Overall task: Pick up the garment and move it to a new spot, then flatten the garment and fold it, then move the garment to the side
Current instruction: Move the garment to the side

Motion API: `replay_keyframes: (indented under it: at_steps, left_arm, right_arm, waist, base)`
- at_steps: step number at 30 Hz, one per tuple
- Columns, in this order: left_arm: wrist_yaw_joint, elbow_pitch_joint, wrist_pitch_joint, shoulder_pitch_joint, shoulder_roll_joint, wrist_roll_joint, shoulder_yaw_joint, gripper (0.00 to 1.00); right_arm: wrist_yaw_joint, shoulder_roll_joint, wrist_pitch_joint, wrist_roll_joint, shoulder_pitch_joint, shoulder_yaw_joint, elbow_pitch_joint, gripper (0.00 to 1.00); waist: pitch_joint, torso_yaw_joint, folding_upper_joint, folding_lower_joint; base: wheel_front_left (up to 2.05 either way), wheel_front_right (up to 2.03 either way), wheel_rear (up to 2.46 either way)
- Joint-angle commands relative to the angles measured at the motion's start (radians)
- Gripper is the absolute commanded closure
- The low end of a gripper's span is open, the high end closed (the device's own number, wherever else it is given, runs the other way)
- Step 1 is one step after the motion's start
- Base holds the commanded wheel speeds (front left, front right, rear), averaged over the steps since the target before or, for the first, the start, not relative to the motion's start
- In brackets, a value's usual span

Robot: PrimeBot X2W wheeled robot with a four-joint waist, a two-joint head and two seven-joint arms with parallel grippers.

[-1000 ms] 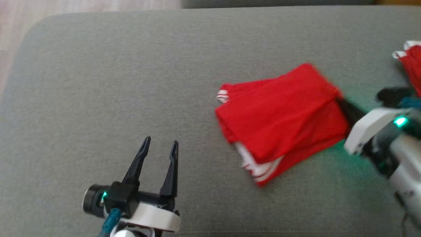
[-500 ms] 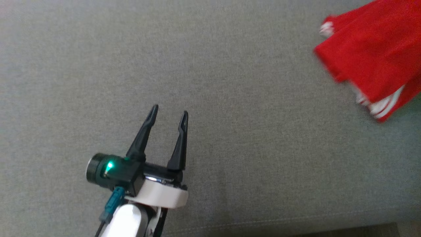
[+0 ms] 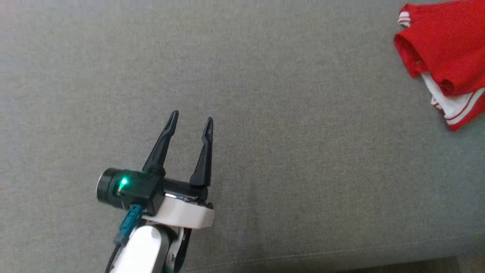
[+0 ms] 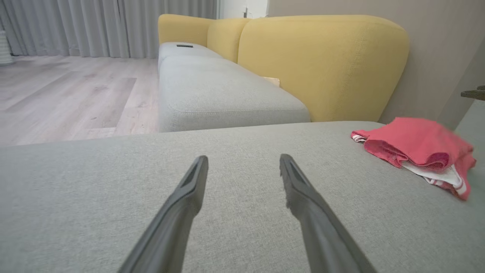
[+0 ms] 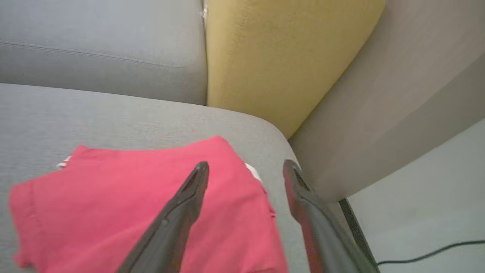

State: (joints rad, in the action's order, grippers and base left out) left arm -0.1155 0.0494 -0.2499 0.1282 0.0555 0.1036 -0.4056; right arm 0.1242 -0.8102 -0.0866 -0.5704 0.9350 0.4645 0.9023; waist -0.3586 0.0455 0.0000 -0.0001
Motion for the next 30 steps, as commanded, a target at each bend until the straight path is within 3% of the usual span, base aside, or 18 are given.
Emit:
replay_keyframes:
  at_steps: [1, 11, 20, 26, 30]
  left_arm:
    - [-0.007, 0.017, -0.012, -0.008, -0.005, 0.011, 0.037, 0.0]
    - [-0.031, -0.023, -0.012, -0.129, -0.005, 0.067, 0.139, 0.0]
    - [0.0, -0.061, -0.012, -0.237, -0.005, 0.085, 0.19, 0.0]
    - [0.022, -0.052, -0.012, -0.287, -0.005, 0.071, 0.216, 0.0]
    - [0.028, -0.027, -0.012, -0.311, -0.005, 0.053, 0.228, 0.0]
  right_arm:
    - [0.007, 0.017, 0.023, 0.028, -0.018, 0.0, -0.018, 0.0]
    - [0.007, 0.298, 0.17, 0.056, -0.27, -0.028, -0.091, 0.0]
    - [0.007, 0.484, 0.343, 0.124, -0.551, -0.142, -0.18, 0.0]
    - [0.007, 0.616, 0.348, 0.257, -0.79, -0.331, -0.542, 0.0]
    - [0.007, 0.653, 0.348, 0.271, -0.933, -0.334, -0.722, 0.0]
  waist:
    - [0.058, -0.007, 0.0, 0.0001]
    - [0.275, -0.027, 0.0, 0.0001]
    - [0.416, -0.053, 0.0, 0.0001]
    - [0.447, -0.052, 0.0, 0.0001]
    - [0.463, -0.048, 0.0, 0.0001]
  base:
    - [0.0, 0.0, 0.0]
    - [0.0, 0.0, 0.0]
    - [0.0, 0.0, 0.0]
    - [0.0, 0.0, 0.0]
    - [0.0, 0.0, 0.0]
